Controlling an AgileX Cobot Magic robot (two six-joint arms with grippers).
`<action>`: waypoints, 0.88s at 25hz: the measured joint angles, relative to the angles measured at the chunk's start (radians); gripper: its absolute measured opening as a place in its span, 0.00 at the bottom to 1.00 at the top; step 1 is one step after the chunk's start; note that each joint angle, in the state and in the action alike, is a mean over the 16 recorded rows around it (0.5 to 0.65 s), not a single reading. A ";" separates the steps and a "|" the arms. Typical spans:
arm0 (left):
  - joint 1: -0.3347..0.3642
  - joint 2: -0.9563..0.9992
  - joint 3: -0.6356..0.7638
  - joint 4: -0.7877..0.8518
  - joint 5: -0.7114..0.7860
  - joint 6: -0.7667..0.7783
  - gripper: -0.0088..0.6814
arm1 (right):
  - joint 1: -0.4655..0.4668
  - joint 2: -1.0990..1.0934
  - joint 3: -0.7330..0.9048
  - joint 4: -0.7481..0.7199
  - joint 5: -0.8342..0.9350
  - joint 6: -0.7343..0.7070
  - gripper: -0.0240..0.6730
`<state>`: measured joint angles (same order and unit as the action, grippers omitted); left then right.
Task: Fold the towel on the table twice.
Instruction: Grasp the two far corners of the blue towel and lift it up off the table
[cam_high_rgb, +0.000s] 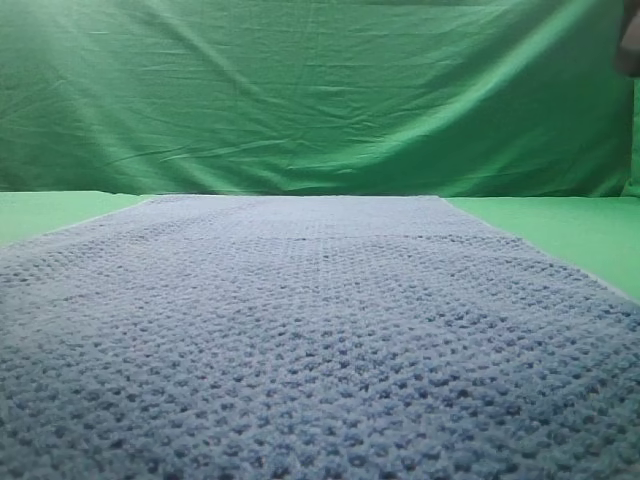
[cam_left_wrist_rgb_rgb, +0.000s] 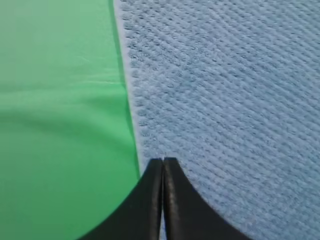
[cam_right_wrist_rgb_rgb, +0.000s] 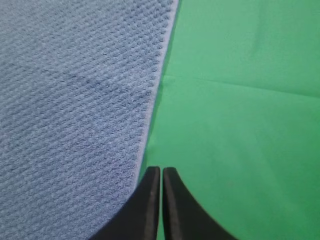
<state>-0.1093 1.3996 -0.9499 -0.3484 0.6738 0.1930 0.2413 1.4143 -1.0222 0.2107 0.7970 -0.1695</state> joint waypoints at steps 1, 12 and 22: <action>0.000 0.037 -0.026 0.021 0.005 -0.010 0.01 | 0.013 0.036 -0.021 -0.020 0.005 0.023 0.03; -0.001 0.319 -0.197 0.151 -0.003 -0.087 0.01 | 0.122 0.393 -0.243 -0.139 0.035 0.174 0.03; -0.026 0.426 -0.230 0.191 -0.053 -0.084 0.07 | 0.156 0.539 -0.349 -0.166 0.040 0.195 0.18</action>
<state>-0.1353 1.8255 -1.1797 -0.1577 0.6212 0.1091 0.3972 1.9536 -1.3708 0.0445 0.8371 0.0253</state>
